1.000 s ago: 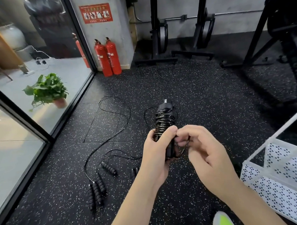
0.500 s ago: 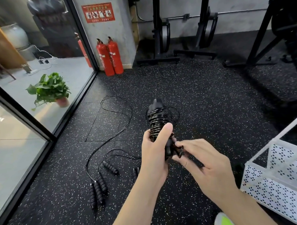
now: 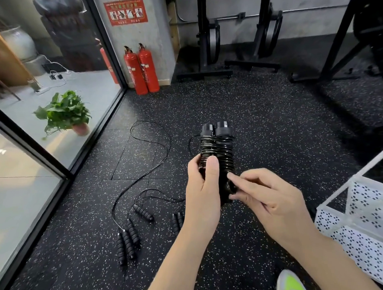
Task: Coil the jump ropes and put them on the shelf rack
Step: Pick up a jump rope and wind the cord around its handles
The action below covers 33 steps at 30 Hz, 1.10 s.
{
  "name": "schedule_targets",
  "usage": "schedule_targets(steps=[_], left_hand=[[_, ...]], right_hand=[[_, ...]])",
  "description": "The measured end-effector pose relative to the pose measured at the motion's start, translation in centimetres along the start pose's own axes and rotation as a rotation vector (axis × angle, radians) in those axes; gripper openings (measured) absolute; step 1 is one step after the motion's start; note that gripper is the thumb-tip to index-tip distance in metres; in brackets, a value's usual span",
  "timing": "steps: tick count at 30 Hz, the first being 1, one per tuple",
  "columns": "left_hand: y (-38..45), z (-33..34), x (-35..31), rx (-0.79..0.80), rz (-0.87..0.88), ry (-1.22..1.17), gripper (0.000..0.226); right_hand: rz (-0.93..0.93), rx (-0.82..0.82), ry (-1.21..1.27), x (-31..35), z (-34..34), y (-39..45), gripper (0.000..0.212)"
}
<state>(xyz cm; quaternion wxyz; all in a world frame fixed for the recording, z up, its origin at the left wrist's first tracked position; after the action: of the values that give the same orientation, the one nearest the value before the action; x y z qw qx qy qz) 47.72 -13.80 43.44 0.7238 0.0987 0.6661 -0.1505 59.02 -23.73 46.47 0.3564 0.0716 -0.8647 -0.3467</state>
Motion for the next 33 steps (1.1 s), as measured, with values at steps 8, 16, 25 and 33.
schedule_targets(steps=[8, 16, 25, 33], left_hand=[[0.0, 0.2, 0.5, -0.004, -0.057, -0.137, 0.063], [0.6, -0.8, 0.7, -0.113, -0.033, -0.108, 0.07], [0.0, -0.5, 0.7, -0.1, -0.088, -0.279, 0.058], [0.1, -0.2, 1.0, -0.042, -0.087, -0.248, 0.043]], right_hand=[[0.14, -0.069, 0.14, -0.3, 0.4, 0.1, 0.041], [0.216, -0.085, 0.129, 0.3, 1.2, 0.2, 0.037], [0.282, -0.113, 0.079, 0.8, 1.2, 0.5, 0.019], [0.305, -0.134, 0.036, 0.0, 1.1, 0.5, 0.011]])
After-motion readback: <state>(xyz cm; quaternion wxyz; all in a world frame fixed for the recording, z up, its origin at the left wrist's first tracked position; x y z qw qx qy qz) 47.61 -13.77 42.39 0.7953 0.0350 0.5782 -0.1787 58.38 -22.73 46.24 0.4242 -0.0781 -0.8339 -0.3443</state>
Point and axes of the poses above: each hand's wrist, its own y-axis towards the middle knuckle, its own z-axis out of the palm, x = y × z, the point moved 4 cm from there along y, towards the middle knuckle, and after that the axes turned 1 degree about z, right-handed, at the moved point
